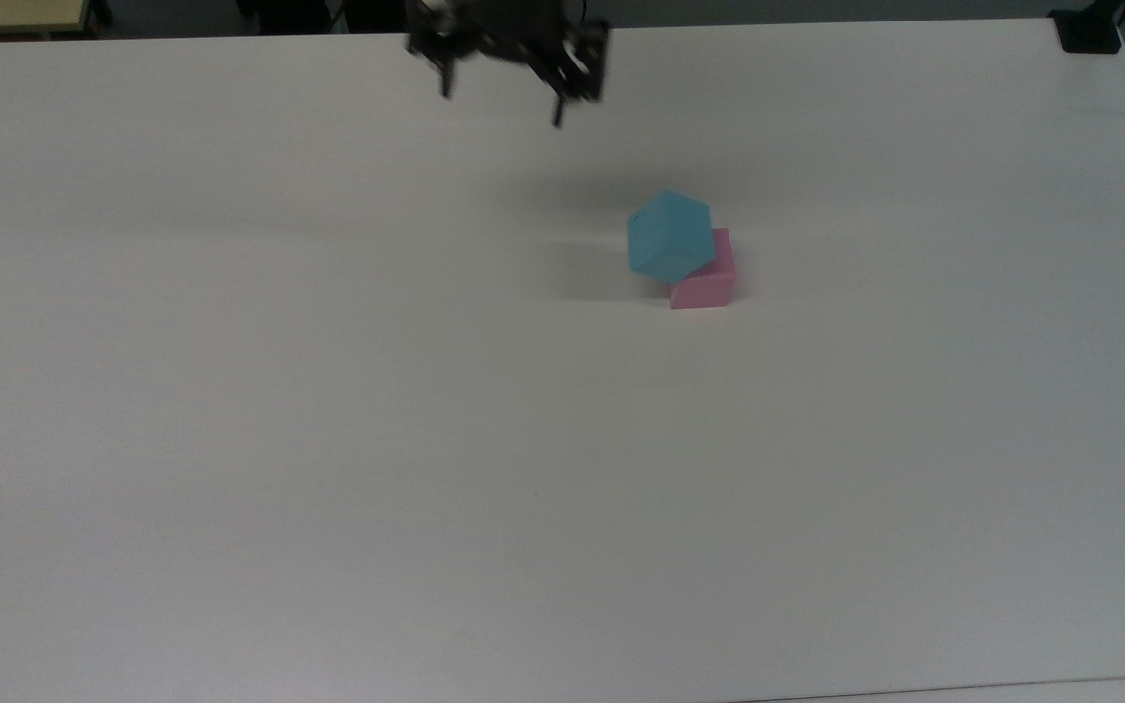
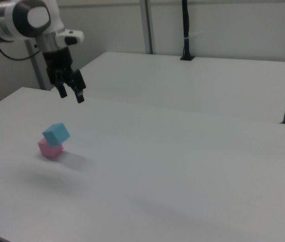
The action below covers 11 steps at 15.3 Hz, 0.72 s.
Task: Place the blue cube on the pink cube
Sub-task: 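Open the gripper and raise it away from the cubes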
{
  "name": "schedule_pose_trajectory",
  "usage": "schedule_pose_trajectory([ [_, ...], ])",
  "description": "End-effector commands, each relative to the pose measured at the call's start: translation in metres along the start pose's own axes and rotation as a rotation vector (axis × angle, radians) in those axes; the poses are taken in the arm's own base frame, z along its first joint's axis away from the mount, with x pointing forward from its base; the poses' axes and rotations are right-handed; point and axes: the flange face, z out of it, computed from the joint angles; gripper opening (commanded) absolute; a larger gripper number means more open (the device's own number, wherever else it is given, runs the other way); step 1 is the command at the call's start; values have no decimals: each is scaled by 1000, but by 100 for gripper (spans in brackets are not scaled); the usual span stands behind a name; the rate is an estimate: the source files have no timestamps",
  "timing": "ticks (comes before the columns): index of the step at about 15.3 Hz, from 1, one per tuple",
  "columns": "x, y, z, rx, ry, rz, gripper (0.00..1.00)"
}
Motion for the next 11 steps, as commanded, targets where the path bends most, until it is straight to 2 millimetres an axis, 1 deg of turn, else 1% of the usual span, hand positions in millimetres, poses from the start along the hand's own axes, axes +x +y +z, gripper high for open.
schedule_pose_trajectory([
  [1, -18, 62, -36, 42, 18, -51, 100],
  [3, -18, 96, -42, 44, 32, -57, 100],
  [4, -15, 120, -42, 43, 33, -71, 100],
  [5, -16, 132, -45, 45, 42, -61, 100],
  [7, -18, 145, -47, 46, 46, -50, 100],
  [11, -17, 144, -46, 68, 49, -129, 100],
])
